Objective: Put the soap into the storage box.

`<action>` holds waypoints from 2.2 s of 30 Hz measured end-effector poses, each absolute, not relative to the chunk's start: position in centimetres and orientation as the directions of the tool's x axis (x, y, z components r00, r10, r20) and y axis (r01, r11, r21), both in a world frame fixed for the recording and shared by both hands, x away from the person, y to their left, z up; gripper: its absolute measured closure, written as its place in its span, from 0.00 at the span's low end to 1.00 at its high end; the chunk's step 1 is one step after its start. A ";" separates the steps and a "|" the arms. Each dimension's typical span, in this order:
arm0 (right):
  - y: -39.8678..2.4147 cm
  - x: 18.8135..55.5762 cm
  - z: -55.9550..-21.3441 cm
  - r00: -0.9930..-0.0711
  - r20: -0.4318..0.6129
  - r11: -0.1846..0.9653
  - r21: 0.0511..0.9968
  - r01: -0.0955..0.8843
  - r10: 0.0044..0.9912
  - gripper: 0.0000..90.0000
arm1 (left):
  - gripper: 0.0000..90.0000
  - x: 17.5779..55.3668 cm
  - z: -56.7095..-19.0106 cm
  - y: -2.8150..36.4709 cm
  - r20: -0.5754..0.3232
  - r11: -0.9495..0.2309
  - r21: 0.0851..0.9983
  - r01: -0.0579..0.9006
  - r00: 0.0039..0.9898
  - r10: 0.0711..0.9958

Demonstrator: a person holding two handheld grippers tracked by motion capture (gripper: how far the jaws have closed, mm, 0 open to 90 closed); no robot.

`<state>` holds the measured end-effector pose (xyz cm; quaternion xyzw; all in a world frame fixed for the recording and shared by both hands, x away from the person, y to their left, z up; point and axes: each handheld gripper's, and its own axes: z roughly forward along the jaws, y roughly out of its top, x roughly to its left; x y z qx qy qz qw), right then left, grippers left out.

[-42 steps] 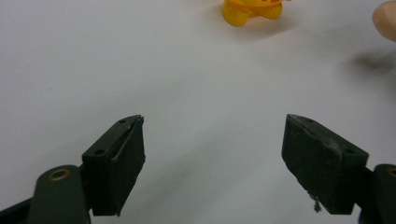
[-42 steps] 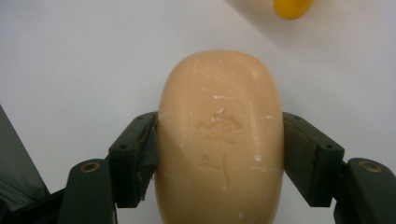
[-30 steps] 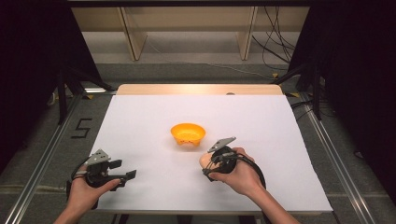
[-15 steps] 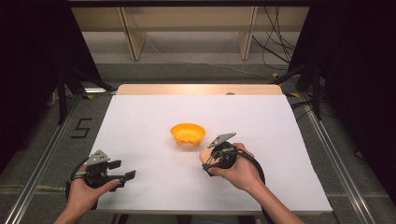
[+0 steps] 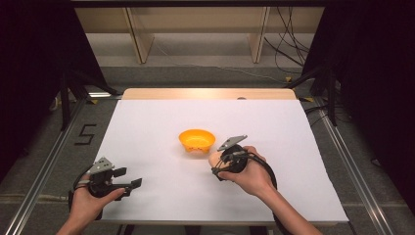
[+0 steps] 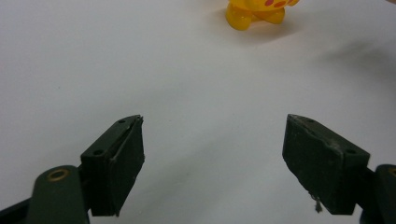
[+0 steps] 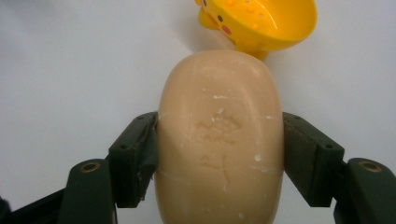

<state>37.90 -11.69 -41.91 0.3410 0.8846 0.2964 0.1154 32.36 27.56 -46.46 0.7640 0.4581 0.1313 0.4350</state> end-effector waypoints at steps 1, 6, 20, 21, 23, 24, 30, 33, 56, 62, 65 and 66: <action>-11.7 38.1 -41.9 -0.745 -0.007 0.595 0.608 0.526 0.667 0.37 | 0.23 32.4 -46.5 27.6 -0.199 -0.201 0.785 0.586 0.546 0.814; -11.5 38.2 -42.0 -0.735 -0.012 0.583 0.618 0.528 0.678 0.37 | 0.23 32.3 -46.5 27.6 -0.196 -0.202 0.785 0.585 0.545 0.815; -11.5 39.0 -41.5 -0.735 -0.015 0.588 0.609 0.531 0.678 0.37 | 0.23 32.3 -46.4 27.7 -0.198 -0.198 0.784 0.588 0.541 0.818; -11.4 39.0 -41.5 -0.732 -0.006 0.583 0.608 0.538 0.682 0.37 | 0.23 32.3 -46.4 27.7 -0.198 -0.200 0.783 0.588 0.541 0.817; -11.4 39.1 -41.4 -0.731 -0.022 0.587 0.612 0.530 0.682 0.37 | 0.23 32.3 -46.4 27.7 -0.198 -0.201 0.783 0.589 0.542 0.817; -11.4 39.2 -41.4 -0.733 -0.012 0.585 0.611 0.533 0.680 0.37 | 0.23 32.3 -46.4 27.7 -0.198 -0.201 0.783 0.589 0.542 0.817; -11.4 39.6 -41.3 -0.735 -0.028 0.590 0.617 0.521 0.678 0.37 | 0.23 32.3 -46.4 27.7 -0.198 -0.200 0.783 0.589 0.541 0.817; -11.3 39.7 -41.3 -0.735 -0.024 0.589 0.617 0.523 0.678 0.37 | 0.23 32.3 -46.4 27.7 -0.199 -0.198 0.784 0.589 0.541 0.817; -11.0 41.0 -40.7 -0.734 -0.041 0.581 0.640 0.502 0.678 0.37 | 0.23 32.2 -46.4 27.7 -0.205 -0.192 0.786 0.588 0.541 0.816; -10.9 41.3 -40.8 -0.724 -0.043 0.568 0.653 0.501 0.689 0.37 | 0.23 32.3 -46.3 27.8 -0.202 -0.195 0.786 0.587 0.541 0.816; -10.9 41.4 -40.6 -0.729 -0.044 0.577 0.645 0.501 0.683 0.37 | 0.23 32.3 -46.3 27.8 -0.203 -0.194 0.786 0.587 0.541 0.816; -10.9 41.4 -40.6 -0.729 -0.044 0.577 0.645 0.501 0.683 0.37 | 0.23 32.2 -46.3 27.8 -0.203 -0.194 0.786 0.587 0.541 0.816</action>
